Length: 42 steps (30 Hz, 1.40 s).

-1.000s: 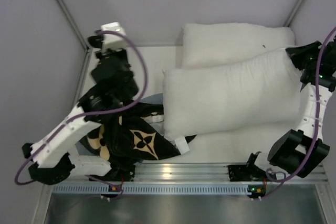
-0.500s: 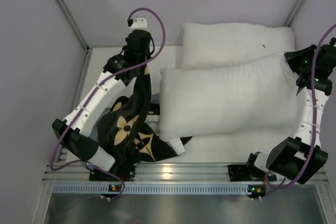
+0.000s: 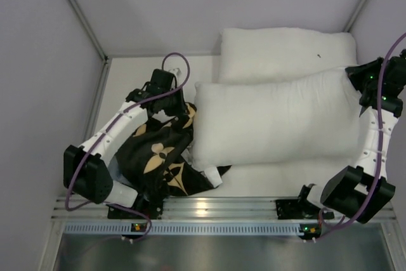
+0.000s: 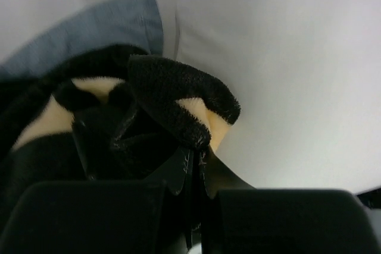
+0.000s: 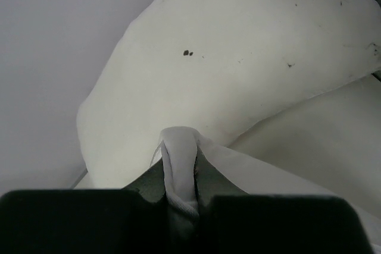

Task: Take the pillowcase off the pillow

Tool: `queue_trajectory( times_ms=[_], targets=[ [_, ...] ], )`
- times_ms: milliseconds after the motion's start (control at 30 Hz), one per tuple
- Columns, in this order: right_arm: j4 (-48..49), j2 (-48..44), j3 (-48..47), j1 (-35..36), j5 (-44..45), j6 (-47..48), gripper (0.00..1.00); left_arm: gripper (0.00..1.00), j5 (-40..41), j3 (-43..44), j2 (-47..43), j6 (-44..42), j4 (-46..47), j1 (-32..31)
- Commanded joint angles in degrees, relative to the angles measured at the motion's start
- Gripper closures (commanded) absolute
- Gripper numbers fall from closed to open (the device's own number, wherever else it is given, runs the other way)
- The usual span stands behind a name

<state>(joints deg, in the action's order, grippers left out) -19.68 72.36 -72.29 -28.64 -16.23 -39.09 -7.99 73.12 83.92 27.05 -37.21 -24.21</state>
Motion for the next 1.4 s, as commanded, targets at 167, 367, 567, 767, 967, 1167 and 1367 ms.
queue_trajectory(
  times_ms=[167,367,567,767,967,1167,1367],
  targets=[
    [1.6,-2.2,-1.1,-0.7,-2.0,0.0,1.0,1.0,-18.5,-24.5,-16.5,12.2,9.8,0.1],
    [1.7,-2.9,-0.4,-0.8,-3.1,-0.6,1.0,1.0,-21.3,-35.9,-14.4,16.9,16.3,0.0],
    [1.9,-4.8,-0.4,-0.9,-4.0,-0.9,1.0,0.95,-12.7,-34.1,-2.2,17.4,16.2,-0.1],
    [1.8,-5.4,-1.4,-1.4,-5.7,-1.7,1.0,0.91,-3.2,-26.8,12.2,19.6,15.4,0.7],
    [-0.4,-4.6,-1.4,-4.5,-5.4,-0.8,1.0,0.91,-2.7,-21.6,20.2,21.6,13.2,11.2],
    [-4.4,-2.2,-0.6,-4.7,-3.4,1.2,1.0,0.92,4.9,-13.7,17.1,20.2,10.4,19.5],
    [-5.5,1.2,-0.8,-4.7,-0.7,2.8,1.0,0.91,19.3,-3.5,13.0,16.1,0.8,20.8]
  ],
)
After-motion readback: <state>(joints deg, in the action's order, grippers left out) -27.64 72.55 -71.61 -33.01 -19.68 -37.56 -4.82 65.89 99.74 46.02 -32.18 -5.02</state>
